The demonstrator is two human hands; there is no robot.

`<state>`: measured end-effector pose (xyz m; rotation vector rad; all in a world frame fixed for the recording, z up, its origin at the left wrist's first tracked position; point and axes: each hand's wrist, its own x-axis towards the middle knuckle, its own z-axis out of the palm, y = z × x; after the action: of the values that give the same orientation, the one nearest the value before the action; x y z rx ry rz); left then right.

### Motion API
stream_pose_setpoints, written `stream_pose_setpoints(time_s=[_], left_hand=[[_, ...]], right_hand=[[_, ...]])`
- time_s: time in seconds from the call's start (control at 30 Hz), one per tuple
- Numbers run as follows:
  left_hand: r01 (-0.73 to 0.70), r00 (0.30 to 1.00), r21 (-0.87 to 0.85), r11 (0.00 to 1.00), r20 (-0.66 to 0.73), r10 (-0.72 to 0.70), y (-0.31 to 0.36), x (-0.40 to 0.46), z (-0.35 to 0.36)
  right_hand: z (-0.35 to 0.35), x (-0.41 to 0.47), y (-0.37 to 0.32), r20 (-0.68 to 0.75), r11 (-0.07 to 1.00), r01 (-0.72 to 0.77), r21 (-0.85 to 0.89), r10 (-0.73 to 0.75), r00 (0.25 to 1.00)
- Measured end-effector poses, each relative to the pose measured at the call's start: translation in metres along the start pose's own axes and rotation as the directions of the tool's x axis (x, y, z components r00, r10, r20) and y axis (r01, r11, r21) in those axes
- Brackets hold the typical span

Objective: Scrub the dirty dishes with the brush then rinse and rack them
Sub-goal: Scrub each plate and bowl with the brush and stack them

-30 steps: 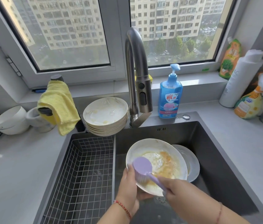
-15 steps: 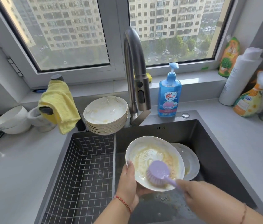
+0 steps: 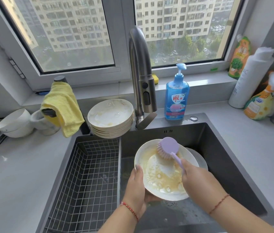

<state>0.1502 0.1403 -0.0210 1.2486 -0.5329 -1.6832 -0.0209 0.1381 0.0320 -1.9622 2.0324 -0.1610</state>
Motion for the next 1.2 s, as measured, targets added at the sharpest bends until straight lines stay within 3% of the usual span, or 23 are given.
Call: stream_pose_setpoints(time_s=[0.27, 0.43, 0.6, 0.8, 0.97, 1.2], left_hand=[[0.032, 0.999, 0.048, 0.998, 0.022, -0.033, 0.002, 0.001, 0.002], [0.0, 0.998, 0.066, 0.998, 0.069, -0.005, 0.002, -0.003, 0.004], [-0.025, 1.0, -0.001, 1.0, -0.005, 0.025, 0.009, -0.001, 0.003], [-0.034, 0.999, 0.025, 0.999, -0.033, 0.035, 0.009, -0.002, 0.003], [-0.011, 0.999, 0.001, 1.0, 0.042, 0.011, 0.009, -0.004, 0.004], [-0.054, 0.998, -0.036, 0.998, -0.019, 0.053, 0.008, 0.0, -0.001]], right_hand=[[-0.007, -0.015, -0.025, 0.177, 0.933, 0.208, 0.293, -0.267, 0.947], [-0.009, 0.0, -0.019, 0.068, 0.97, 0.154, 0.186, -0.169, 0.983], [-0.007, 0.003, 0.005, -0.053, 0.999, 0.022, 0.049, -0.02, 0.998], [-0.002, -0.009, 0.001, 0.018, 0.997, 0.039, 0.062, -0.04, 0.999], [-0.004, -0.021, -0.017, 0.114, 0.978, 0.178, 0.111, -0.191, 0.975], [-0.012, 0.002, 0.009, 0.011, 0.995, 0.082, 0.052, -0.082, 0.997]])
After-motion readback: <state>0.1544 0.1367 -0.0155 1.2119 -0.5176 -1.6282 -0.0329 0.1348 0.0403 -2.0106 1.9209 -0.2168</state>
